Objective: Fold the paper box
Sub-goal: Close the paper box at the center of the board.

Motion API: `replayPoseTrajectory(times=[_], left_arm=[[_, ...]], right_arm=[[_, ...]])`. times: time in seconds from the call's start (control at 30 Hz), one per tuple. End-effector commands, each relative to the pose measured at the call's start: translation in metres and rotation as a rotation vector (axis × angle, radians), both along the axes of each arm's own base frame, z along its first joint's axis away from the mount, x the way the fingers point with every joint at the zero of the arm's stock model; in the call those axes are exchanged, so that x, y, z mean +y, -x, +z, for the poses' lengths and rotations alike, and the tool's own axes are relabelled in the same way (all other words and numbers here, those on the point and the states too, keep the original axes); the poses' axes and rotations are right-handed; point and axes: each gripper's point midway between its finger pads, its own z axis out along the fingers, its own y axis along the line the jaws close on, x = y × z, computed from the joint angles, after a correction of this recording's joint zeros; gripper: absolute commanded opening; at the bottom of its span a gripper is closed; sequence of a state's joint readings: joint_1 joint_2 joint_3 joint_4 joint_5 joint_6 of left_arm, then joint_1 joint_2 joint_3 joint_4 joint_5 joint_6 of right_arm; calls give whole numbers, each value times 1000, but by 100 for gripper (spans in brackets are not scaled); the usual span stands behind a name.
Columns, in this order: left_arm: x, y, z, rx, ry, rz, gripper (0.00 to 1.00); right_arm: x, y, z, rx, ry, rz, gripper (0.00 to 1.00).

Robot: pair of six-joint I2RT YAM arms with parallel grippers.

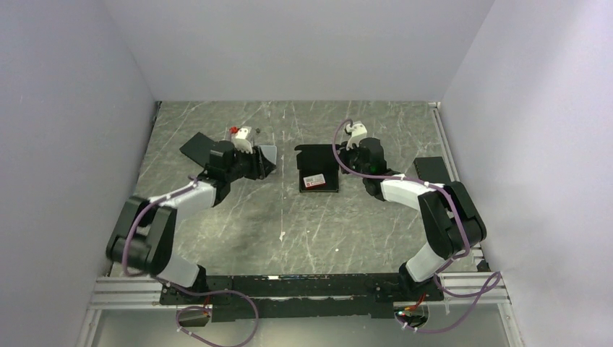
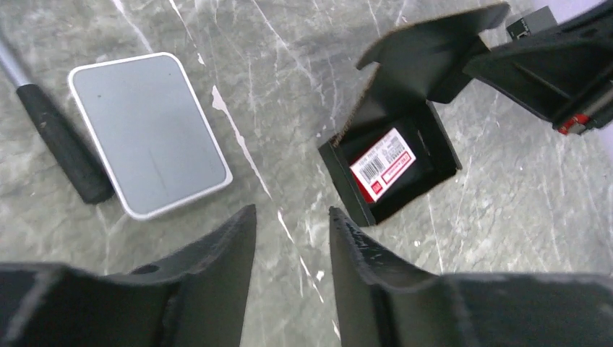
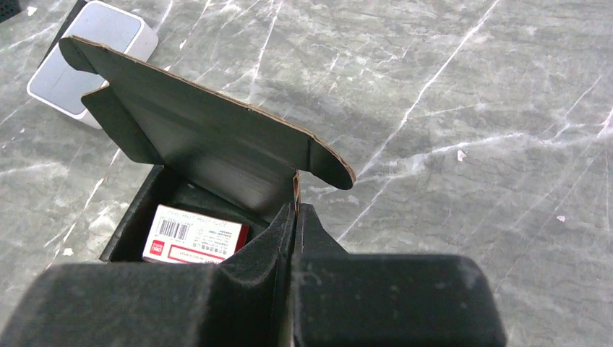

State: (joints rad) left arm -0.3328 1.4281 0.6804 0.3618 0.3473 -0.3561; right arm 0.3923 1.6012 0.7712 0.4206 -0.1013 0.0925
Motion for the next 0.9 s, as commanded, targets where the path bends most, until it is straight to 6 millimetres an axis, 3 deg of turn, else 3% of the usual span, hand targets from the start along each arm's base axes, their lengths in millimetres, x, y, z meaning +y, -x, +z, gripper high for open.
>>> replayPoseTrajectory(times=[0.0, 0.13, 0.33, 0.6, 0.87], left_arm=[[-18, -31, 5, -43, 69, -132, 42], [-35, -52, -4, -78, 100, -204, 39], [-56, -65, -7, -149, 141, -322, 39], [-72, -71, -31, -125, 112, -384, 40], [-90, -59, -34, -140, 109, -456, 40]], right_arm=[[6, -6, 26, -91, -35, 46, 0], [6, -6, 25, -86, -39, 50, 0], [10, -6, 25, -79, -45, 70, 0], [11, -7, 22, -68, -40, 78, 0], [13, -8, 18, -52, -35, 87, 0]])
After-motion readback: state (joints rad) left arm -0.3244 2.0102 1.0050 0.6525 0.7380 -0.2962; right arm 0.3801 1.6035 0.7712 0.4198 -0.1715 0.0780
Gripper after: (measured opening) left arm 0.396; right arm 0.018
